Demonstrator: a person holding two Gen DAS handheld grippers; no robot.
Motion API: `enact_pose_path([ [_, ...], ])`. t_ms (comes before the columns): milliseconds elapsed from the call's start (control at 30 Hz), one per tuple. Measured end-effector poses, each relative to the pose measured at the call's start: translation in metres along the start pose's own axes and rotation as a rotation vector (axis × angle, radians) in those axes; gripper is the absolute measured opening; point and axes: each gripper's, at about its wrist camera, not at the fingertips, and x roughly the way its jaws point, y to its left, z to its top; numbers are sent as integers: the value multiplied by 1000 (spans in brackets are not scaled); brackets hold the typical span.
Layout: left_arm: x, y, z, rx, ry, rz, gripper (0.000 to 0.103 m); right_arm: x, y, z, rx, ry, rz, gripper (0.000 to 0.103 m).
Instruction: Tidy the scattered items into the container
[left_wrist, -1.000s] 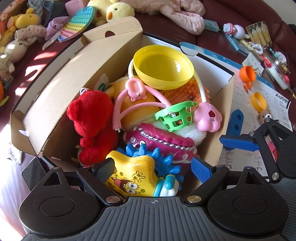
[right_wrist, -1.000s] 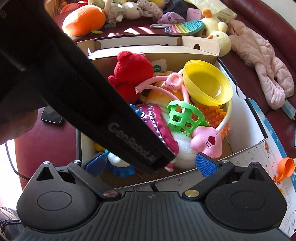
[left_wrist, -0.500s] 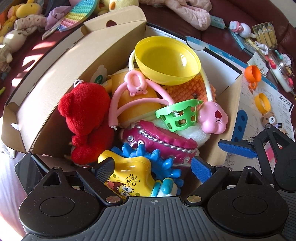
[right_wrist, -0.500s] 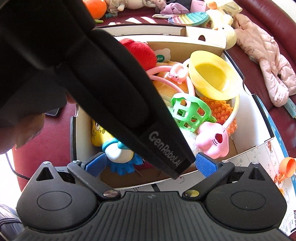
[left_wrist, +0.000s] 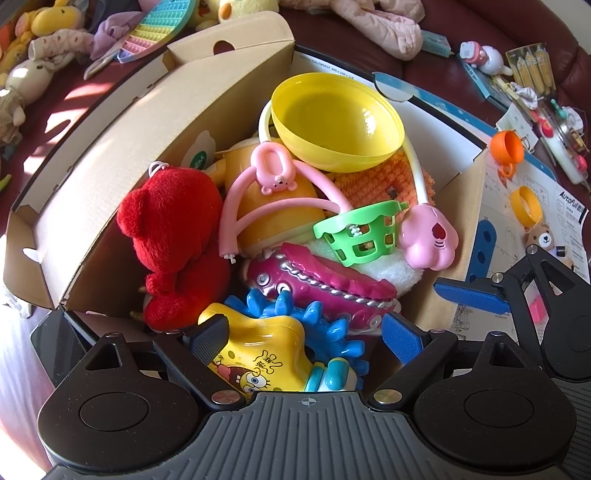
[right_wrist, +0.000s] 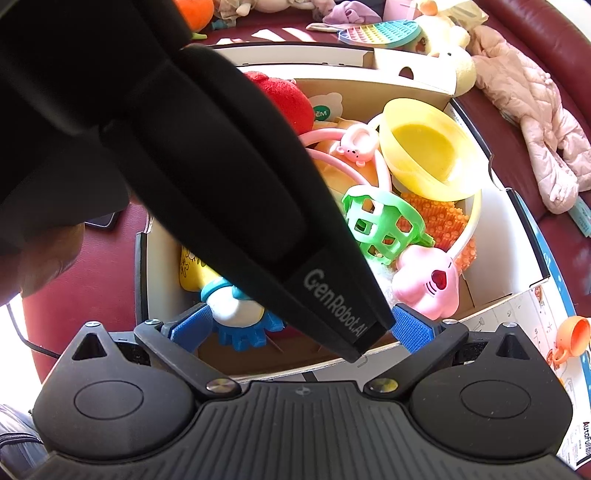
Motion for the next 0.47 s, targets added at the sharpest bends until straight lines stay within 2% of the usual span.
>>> enact_pose_path([
  [467, -1, -1, 0, 0, -1, -8, 96, 1, -4, 5, 4, -7, 2, 103],
])
